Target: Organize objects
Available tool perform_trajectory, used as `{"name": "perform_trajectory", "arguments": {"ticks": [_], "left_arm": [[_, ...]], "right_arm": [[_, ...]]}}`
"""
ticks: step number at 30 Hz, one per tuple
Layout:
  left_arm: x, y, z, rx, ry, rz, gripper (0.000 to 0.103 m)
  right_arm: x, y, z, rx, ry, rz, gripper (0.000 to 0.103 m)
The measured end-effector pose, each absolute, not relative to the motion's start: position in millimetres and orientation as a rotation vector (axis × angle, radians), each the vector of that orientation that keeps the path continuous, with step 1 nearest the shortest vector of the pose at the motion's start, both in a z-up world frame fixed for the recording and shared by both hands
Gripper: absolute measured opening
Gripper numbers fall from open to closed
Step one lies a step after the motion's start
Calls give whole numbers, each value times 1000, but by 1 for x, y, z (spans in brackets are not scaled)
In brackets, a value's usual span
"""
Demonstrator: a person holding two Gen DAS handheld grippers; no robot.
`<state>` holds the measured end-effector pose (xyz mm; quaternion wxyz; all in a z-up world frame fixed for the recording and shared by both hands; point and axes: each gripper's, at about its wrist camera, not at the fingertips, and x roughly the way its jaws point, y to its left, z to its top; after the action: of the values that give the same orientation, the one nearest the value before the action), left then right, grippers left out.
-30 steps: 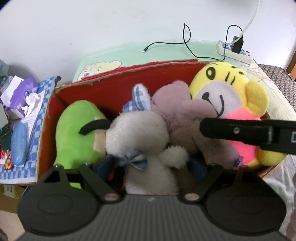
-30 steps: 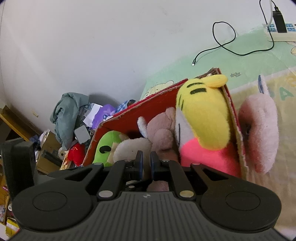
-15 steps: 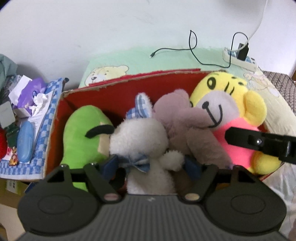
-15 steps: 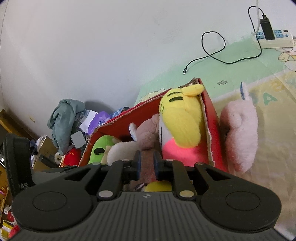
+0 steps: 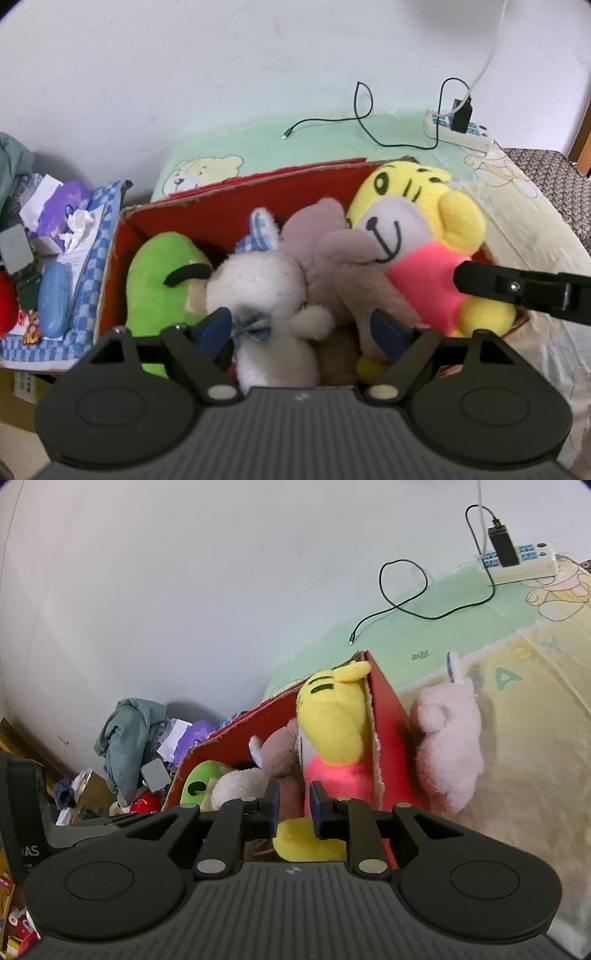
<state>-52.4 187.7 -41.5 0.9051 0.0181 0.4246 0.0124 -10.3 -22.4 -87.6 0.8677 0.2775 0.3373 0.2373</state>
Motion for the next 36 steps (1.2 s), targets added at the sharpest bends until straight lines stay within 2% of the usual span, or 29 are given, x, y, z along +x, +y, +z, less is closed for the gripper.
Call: {"name": "perform_trajectory", "arguments": {"ticks": [10,16,20,27,34,36], "left_arm": [[-62,162,-31,4,854,6,84],[-64,142,-23,-24,824,34,83],[-63,132,-18,-31,817,76,83],[-70,127,-9,-62,794,153,84],[-81,117,1,-57,753,178,87],[-81,112,1,-64,750,156,87]], "right_arm": [[-18,-73,-88,620,665,452,24],[1,-111,-106,652,734,391,27],[18,-110,-108,602,763,417,32],[57,-90,-120,520,847,443,34],[76,-82,-144,485,922,440,51],[76,-88,-150,512,944,458,45]]}}
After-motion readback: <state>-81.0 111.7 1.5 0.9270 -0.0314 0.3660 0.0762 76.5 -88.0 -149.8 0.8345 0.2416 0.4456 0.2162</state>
